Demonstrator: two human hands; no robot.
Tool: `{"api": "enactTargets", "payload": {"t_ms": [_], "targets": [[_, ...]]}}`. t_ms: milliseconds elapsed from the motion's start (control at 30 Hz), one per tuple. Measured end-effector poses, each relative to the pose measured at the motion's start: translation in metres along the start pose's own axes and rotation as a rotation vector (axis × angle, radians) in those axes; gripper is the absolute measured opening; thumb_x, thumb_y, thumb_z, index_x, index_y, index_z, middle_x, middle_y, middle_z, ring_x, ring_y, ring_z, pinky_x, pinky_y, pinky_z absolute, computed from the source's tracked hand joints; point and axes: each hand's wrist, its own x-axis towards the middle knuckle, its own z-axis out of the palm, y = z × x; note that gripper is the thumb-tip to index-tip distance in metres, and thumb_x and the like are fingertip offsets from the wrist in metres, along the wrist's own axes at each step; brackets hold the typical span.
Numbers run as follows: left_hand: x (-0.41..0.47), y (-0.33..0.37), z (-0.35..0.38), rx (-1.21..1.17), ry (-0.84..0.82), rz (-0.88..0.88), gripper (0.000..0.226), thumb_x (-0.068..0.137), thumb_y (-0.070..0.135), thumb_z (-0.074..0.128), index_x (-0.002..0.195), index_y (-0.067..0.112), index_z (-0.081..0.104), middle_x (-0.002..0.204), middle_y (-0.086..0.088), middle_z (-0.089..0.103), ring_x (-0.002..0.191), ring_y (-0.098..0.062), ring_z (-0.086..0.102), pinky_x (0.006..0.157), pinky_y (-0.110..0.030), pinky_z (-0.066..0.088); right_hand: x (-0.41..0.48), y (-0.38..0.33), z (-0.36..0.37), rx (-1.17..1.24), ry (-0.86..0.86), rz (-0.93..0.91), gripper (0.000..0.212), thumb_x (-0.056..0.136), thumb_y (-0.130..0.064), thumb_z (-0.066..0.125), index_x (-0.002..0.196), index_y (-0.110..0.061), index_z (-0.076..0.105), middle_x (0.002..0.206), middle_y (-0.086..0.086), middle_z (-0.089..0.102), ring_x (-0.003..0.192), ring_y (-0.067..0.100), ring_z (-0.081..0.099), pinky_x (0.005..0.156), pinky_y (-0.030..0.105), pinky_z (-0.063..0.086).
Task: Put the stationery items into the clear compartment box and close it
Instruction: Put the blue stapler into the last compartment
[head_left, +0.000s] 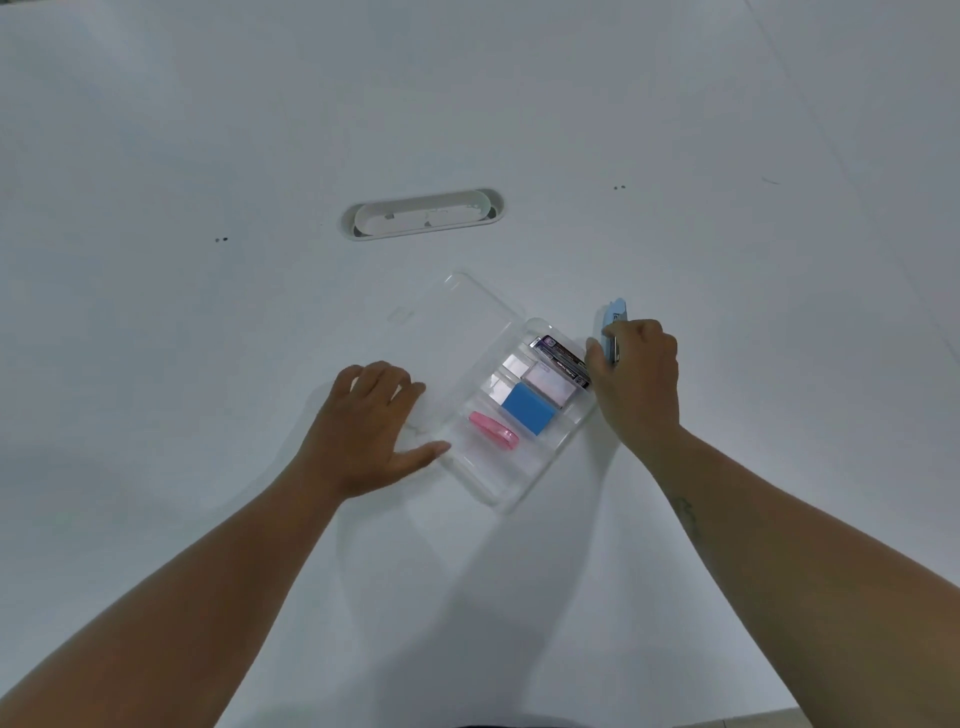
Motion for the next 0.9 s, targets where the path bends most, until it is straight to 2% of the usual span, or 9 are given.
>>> {"api": "enactTargets", "payload": {"t_ms": [67,167,300,400,600,833,900], "targets": [[0.009,-0.007,-0.002,-0.023,0.010,-0.002,0.070,0.091,0.066,0.035,0.125,0.009,0.058,0.130,-0.011,0.058,0.127,-0.032,0.046,0.104,-0.045,0.037,0.007,-0.001,0.003,0.003,-0.002,0.006,0.026,0.094,-0.032,0.051,0.108,-0.012,0.061,0.115,0.011,0.056,0.107,0.032,0.048,0.086,0.044,0.047],[0.022,-0.012,0.000,-0.060,-0.075,-0.064,0.069,0.094,0.057,0.028,0.143,0.010,0.043,0.155,-0.009,0.036,0.145,-0.028,0.027,0.118,-0.046,0.026,0.017,0.001,0.008,0.017,0.003,0.029,0.024,0.095,-0.030,0.051,0.105,-0.012,0.061,0.115,0.011,0.054,0.105,0.033,0.048,0.085,0.044,0.046],[0.030,-0.016,0.009,-0.088,-0.156,-0.102,0.068,0.095,0.052,0.016,0.154,0.018,0.021,0.163,-0.002,0.017,0.150,-0.022,0.014,0.122,-0.044,0.016,0.025,0.006,0.009,0.125,-0.030,0.063,0.020,0.092,-0.026,0.057,0.107,-0.013,0.059,0.119,0.013,0.049,0.106,0.032,0.047,0.089,0.040,0.043],[0.026,-0.013,0.015,-0.084,-0.163,-0.127,0.066,0.096,0.048,0.016,0.154,0.019,0.018,0.163,-0.001,0.016,0.150,-0.021,0.013,0.122,-0.045,0.014,0.029,0.009,0.009,0.111,-0.076,0.049,0.022,0.089,-0.019,0.060,0.110,-0.015,0.056,0.119,0.014,0.048,0.108,0.030,0.045,0.085,0.031,0.037],[0.018,-0.004,0.018,-0.103,-0.154,-0.191,0.065,0.096,0.047,0.016,0.154,0.019,0.019,0.163,0.000,0.015,0.150,-0.020,0.013,0.122,-0.044,0.012,0.038,0.013,0.008,0.015,-0.107,0.037,0.027,0.088,-0.001,0.048,0.112,-0.012,0.054,0.118,0.015,0.054,0.109,0.034,0.045,0.071,0.019,0.018],[0.011,0.004,0.018,-0.114,-0.155,-0.258,0.068,0.094,0.050,0.013,0.154,0.020,0.020,0.163,0.000,0.016,0.150,-0.020,0.014,0.121,-0.045,0.014,0.020,-0.001,-0.011,0.142,-0.044,-0.055,0.034,0.084,0.002,0.051,0.113,-0.014,0.055,0.117,0.009,0.056,0.104,0.030,0.045,0.081,0.031,0.039],[0.009,0.006,0.019,-0.127,-0.143,-0.271,0.068,0.093,0.050,0.014,0.154,0.019,0.022,0.163,-0.001,0.018,0.150,-0.021,0.016,0.121,-0.046,0.015,0.004,-0.013,-0.014,0.208,-0.042,-0.121,0.034,0.080,0.003,0.055,0.111,-0.013,0.055,0.111,0.009,0.057,0.098,0.027,0.044,0.080,0.027,0.037]]}}
